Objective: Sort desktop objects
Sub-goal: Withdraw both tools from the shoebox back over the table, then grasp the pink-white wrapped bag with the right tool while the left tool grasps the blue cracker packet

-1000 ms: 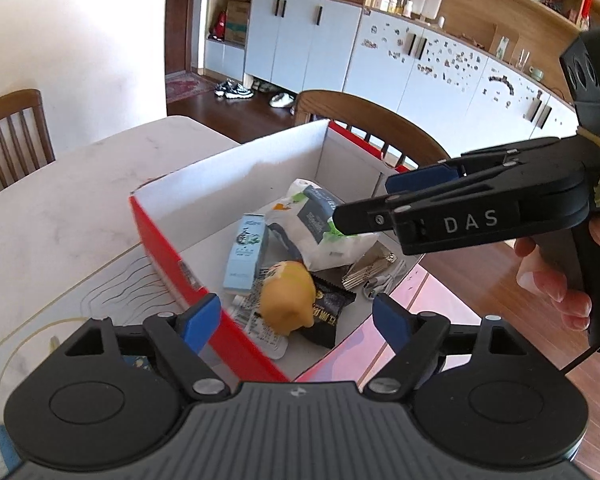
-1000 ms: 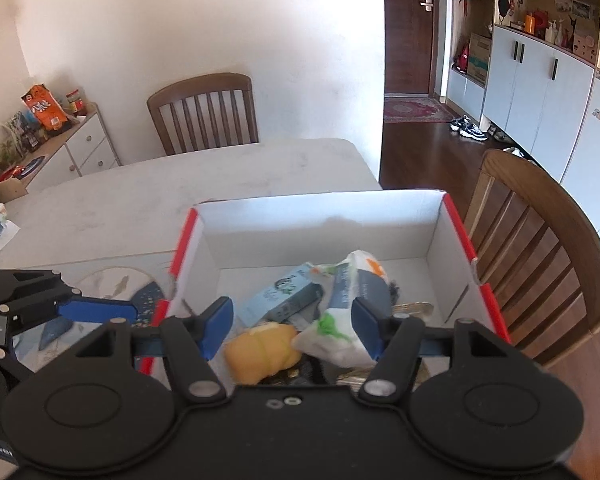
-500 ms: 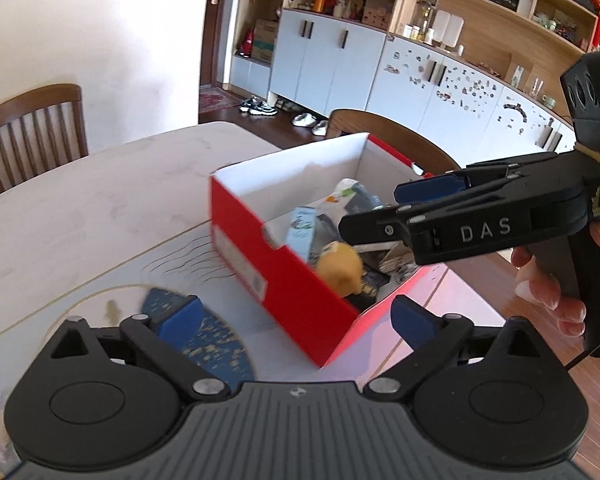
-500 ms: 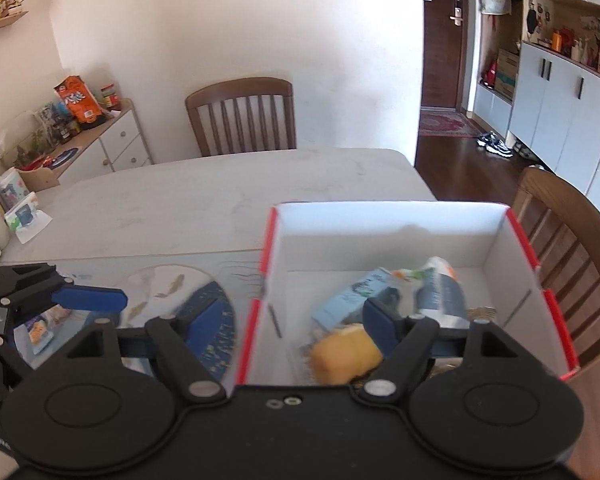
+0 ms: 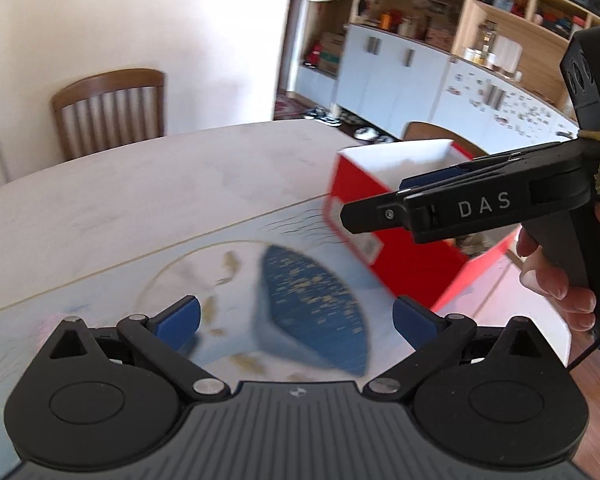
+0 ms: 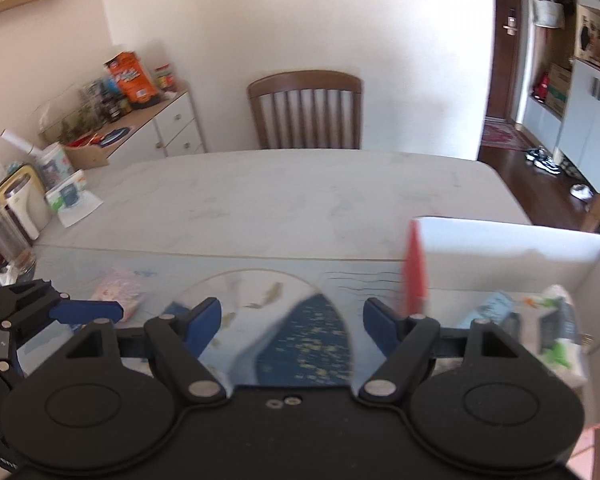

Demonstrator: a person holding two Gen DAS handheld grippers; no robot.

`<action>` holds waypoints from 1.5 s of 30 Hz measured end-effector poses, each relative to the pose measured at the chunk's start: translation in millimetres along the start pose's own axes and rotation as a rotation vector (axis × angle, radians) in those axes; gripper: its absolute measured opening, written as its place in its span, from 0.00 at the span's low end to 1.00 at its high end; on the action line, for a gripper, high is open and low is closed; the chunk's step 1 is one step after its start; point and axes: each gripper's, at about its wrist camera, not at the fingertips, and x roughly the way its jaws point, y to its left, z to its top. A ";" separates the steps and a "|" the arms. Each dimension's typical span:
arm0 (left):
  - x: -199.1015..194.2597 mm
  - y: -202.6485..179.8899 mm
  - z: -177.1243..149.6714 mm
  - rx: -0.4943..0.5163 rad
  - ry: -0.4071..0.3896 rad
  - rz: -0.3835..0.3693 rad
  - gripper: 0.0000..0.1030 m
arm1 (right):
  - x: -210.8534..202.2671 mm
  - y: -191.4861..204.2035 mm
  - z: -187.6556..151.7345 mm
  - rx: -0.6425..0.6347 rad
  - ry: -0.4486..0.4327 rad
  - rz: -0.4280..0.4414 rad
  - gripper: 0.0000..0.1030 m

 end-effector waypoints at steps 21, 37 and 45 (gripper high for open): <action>-39.8 118.8 -69.0 -0.114 0.010 0.201 1.00 | 67.7 117.7 10.5 -0.152 0.060 0.168 0.76; -19.8 173.5 -98.8 -0.110 0.037 0.232 1.00 | 127.6 180.5 10.1 -0.330 0.128 0.255 0.76; -5.9 184.6 -110.4 -0.097 0.068 0.213 1.00 | 149.9 202.2 4.6 -0.465 0.140 0.282 0.79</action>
